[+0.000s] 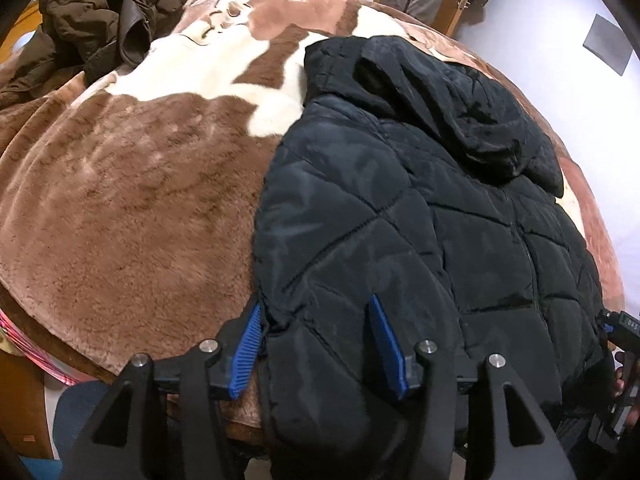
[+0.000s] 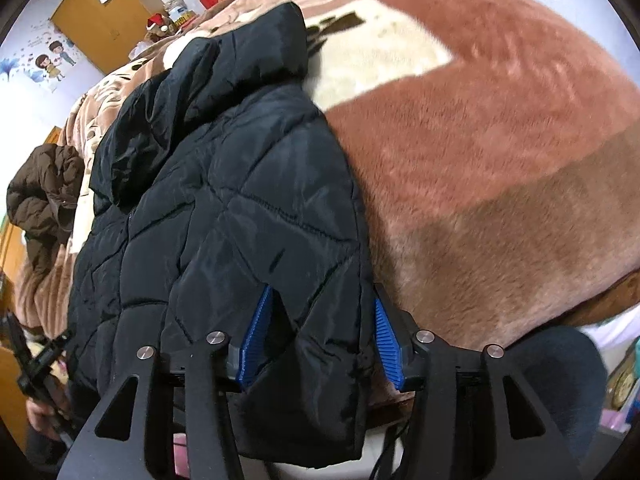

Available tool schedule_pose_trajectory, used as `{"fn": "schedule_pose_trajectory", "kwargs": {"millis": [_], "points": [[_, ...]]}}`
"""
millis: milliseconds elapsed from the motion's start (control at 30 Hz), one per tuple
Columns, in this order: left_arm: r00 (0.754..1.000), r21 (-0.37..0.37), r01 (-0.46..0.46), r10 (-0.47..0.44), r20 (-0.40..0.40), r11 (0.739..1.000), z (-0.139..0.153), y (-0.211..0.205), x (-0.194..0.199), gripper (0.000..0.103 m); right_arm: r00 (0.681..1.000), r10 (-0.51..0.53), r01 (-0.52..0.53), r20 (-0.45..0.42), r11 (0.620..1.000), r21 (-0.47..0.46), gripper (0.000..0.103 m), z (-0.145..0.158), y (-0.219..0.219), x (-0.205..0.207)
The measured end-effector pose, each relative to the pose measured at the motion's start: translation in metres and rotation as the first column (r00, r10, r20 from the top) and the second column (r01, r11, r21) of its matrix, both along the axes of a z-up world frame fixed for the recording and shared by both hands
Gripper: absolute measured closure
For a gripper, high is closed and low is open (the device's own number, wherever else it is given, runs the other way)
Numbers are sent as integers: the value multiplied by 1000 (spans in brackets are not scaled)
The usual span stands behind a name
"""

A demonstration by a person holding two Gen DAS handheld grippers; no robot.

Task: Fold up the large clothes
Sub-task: 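Grasp the jacket side edge with both tools and lift it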

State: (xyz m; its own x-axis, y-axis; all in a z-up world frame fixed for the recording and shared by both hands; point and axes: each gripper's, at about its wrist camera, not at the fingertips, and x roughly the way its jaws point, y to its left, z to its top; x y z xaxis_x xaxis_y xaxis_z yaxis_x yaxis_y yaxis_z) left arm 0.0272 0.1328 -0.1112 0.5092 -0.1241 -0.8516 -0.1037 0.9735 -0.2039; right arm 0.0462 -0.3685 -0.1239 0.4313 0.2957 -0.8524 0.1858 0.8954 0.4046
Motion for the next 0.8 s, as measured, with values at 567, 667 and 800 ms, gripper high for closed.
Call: {"fn": "schedule_pose_trajectory", "kwargs": {"millis": [567, 667, 800], "points": [[997, -41, -4, 1, -77, 999, 0, -3, 2, 88, 991, 132, -134, 28, 989, 63, 90, 19, 21, -4], [1000, -119, -11, 13, 16, 993, 33, 5, -6, 90, 985, 135, -147, 106, 982, 114, 91, 42, 14, -10], [992, -140, -6, 23, 124, 990, 74, 14, -21, 91, 957, 171, -205, 234, 970, 129, 92, 84, 11, -31]]}}
